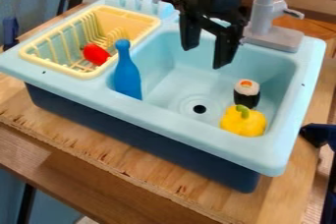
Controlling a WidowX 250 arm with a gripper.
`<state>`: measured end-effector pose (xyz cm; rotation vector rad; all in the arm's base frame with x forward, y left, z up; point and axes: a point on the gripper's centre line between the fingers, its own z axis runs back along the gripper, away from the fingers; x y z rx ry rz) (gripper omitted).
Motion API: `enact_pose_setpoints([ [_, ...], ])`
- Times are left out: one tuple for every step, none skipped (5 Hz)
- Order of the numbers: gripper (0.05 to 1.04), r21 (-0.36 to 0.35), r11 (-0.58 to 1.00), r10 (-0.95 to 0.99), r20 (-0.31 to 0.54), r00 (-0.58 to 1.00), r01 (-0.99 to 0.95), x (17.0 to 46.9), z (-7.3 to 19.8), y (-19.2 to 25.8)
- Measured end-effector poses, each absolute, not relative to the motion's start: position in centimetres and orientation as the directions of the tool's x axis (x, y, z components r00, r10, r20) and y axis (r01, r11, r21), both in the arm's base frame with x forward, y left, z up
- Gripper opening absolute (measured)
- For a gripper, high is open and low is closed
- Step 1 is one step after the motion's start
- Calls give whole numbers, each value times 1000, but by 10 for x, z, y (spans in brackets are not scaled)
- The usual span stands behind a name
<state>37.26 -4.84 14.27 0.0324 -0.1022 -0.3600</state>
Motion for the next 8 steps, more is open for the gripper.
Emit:
enact_pose_setpoints([
  [1001,24,921,-391,57,919,390,375,124,-62],
  [1001,12,927,-375,74,924,376,378,124,-66],
  [1001,-28,920,-386,111,916,391,380,124,-79],
  [1001,-47,916,-391,132,911,399,380,125,-90],
  [1001,-74,911,-392,152,907,406,380,125,-99],
  [1001,-93,907,-398,135,907,411,379,117,-107],
  [1001,-106,908,-395,104,913,405,383,107,-109],
  [1001,-79,913,-396,72,915,401,386,104,-105],
])
